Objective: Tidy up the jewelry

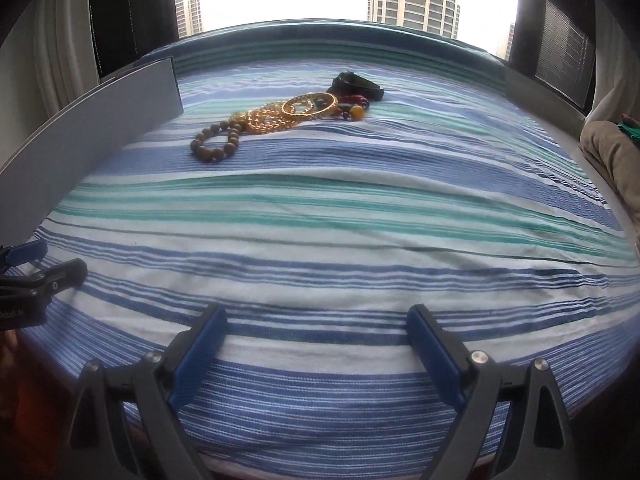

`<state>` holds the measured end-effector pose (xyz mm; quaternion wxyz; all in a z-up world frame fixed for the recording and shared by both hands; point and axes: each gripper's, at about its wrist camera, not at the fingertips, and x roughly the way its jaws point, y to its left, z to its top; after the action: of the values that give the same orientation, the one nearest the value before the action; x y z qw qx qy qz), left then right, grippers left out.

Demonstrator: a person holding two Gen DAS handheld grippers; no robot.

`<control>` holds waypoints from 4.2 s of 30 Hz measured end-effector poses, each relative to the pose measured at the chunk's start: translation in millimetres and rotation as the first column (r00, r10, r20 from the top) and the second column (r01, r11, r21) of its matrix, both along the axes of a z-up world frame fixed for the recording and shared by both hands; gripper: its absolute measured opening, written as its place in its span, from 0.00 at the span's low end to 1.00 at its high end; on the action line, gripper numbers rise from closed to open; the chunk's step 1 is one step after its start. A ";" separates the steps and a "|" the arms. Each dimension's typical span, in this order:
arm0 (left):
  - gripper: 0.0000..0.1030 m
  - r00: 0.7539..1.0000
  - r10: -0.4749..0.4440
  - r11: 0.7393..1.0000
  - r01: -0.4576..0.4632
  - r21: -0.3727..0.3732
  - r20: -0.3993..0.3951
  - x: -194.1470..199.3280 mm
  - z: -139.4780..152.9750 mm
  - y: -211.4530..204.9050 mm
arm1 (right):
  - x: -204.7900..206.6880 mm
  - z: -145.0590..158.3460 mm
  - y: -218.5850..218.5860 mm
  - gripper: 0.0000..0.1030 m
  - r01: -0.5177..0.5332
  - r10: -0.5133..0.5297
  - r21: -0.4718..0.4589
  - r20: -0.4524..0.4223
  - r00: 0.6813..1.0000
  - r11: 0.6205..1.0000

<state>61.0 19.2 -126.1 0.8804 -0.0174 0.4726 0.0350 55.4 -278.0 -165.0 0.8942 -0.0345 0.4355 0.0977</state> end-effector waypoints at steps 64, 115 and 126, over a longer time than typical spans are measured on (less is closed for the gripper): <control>1.00 0.999 -0.047 0.999 0.047 0.001 -0.025 1.5 0.0 0.0 | 5.0 5.0 -3.0 0.91 0.028 -0.030 -0.019 -0.086 0.996 0.999; 0.11 0.997 -0.010 0.923 0.041 -0.383 0.082 79.5 71.8 36.3 | 49.8 48.6 -63.7 0.91 0.049 -0.031 0.375 -0.053 0.998 0.926; 0.11 0.989 0.064 0.905 0.000 -0.426 0.136 36.8 98.3 71.1 | 236.4 29.3 -15.7 0.49 0.165 -0.047 0.418 -0.278 0.959 0.893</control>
<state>97.9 90.3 -27.8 0.8872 -0.2189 0.4024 -0.0556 291.8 -293.7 -135.7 0.8179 0.2040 0.5174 0.1474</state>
